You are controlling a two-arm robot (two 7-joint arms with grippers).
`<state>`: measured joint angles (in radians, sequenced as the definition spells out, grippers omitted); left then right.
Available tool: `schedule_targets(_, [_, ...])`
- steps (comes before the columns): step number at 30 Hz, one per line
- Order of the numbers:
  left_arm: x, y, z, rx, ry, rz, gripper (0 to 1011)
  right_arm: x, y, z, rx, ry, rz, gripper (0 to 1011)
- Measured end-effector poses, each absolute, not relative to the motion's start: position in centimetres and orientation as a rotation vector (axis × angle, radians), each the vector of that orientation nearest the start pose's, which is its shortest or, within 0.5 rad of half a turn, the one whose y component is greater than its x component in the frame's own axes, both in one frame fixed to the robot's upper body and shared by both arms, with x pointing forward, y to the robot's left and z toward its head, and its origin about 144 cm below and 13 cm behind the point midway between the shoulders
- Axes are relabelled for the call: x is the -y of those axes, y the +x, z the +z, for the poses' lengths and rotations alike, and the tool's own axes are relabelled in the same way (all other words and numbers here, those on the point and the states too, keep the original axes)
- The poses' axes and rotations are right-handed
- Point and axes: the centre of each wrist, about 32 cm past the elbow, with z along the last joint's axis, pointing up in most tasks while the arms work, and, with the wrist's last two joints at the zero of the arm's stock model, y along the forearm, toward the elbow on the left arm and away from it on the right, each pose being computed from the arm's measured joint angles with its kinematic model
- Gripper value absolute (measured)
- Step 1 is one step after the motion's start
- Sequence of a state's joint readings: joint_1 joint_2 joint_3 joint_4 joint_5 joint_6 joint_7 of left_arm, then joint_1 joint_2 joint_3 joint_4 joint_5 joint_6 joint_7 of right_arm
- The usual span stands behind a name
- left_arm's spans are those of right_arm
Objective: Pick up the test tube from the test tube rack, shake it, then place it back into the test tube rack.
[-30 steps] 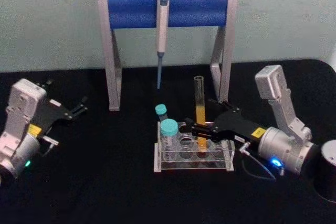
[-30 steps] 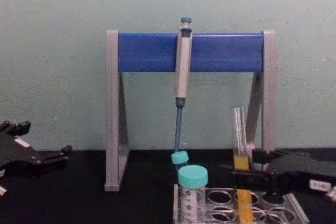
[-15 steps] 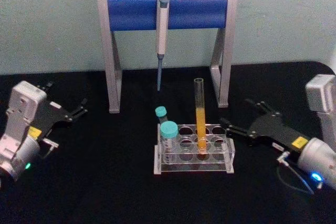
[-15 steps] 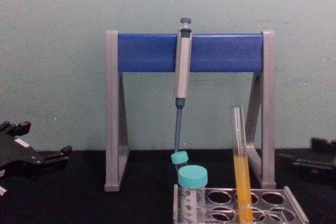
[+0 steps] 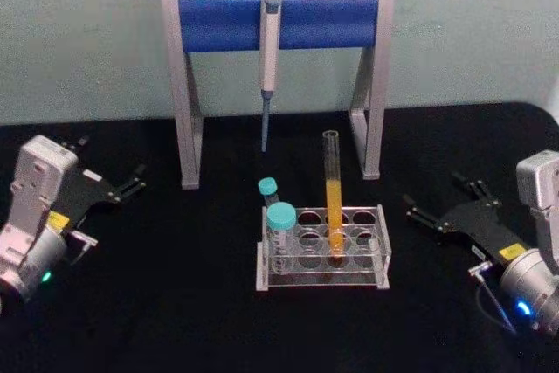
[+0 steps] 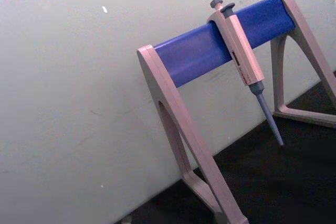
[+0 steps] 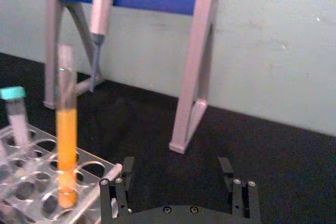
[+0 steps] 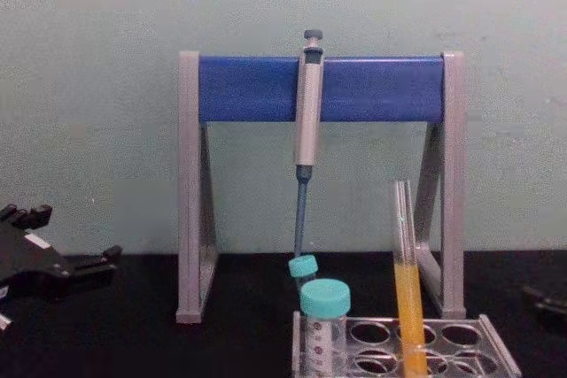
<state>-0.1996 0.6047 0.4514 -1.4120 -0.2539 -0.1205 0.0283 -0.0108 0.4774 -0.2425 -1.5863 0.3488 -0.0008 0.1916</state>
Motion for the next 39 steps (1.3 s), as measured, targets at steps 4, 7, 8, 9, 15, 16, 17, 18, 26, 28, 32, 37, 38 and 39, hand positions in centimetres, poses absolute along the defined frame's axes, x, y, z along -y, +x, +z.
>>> schedule_targets(4, [-31.0, 48.9, 114.0, 0.285, 0.304, 1.248, 1001, 28.7, 44.9, 112.4, -0.011, -0.176, -1.193, 1000])
schedule_targets(7, [-31.0, 48.9, 114.0, 0.285, 0.304, 1.248, 1002, 28.5, 44.9, 111.9, -0.017, -0.182, -1.205, 1000])
schedule_targets(8, [-31.0, 48.9, 114.0, 0.285, 0.304, 1.248, 1001, 28.4, 45.0, 111.7, -0.021, -0.186, -1.21, 1000])
schedule_targets(9, [-31.0, 48.9, 114.0, 0.285, 0.304, 1.248, 1001, 28.4, 45.0, 111.6, -0.023, -0.187, -1.211, 1000])
schedule_targets(15, [-31.0, 48.9, 114.0, 0.285, 0.304, 1.248, 1002, 28.0, 45.2, 110.9, -0.036, -0.195, -1.21, 1000])
schedule_targets(16, [-31.0, 48.9, 114.0, 0.285, 0.305, 1.248, 1001, 28.0, 45.2, 110.8, -0.037, -0.195, -1.209, 1000])
schedule_targets(17, [-31.0, 48.9, 114.0, 0.285, 0.304, 1.248, 1001, 27.9, 45.2, 110.8, -0.038, -0.196, -1.207, 1000])
schedule_targets(18, [-31.0, 48.9, 114.0, 0.285, 0.304, 1.248, 1002, 27.9, 45.3, 110.7, -0.039, -0.196, -1.205, 1000])
schedule_targets(26, [-31.0, 48.9, 114.0, 0.285, 0.304, 1.248, 1001, 27.9, 45.2, 110.8, -0.037, -0.196, -1.206, 1000])
schedule_targets(28, [-31.0, 48.9, 114.0, 0.285, 0.304, 1.248, 1001, 27.9, 45.2, 110.8, -0.037, -0.197, -1.206, 1000])
schedule_targets(32, [-31.0, 48.9, 114.0, 0.285, 0.304, 1.248, 1001, 27.9, 45.2, 110.8, -0.036, -0.196, -1.206, 1000])
schedule_targets(37, [-31.0, 48.9, 114.0, 0.285, 0.304, 1.248, 1001, 27.9, 45.2, 110.8, -0.036, -0.196, -1.205, 1000])
schedule_targets(38, [-31.0, 48.9, 114.0, 0.285, 0.304, 1.248, 1001, 27.9, 45.2, 110.8, -0.036, -0.197, -1.206, 1000])
schedule_targets(39, [-31.0, 48.9, 114.0, 0.285, 0.304, 1.248, 1001, 27.9, 45.2, 110.8, -0.036, -0.197, -1.206, 1000])
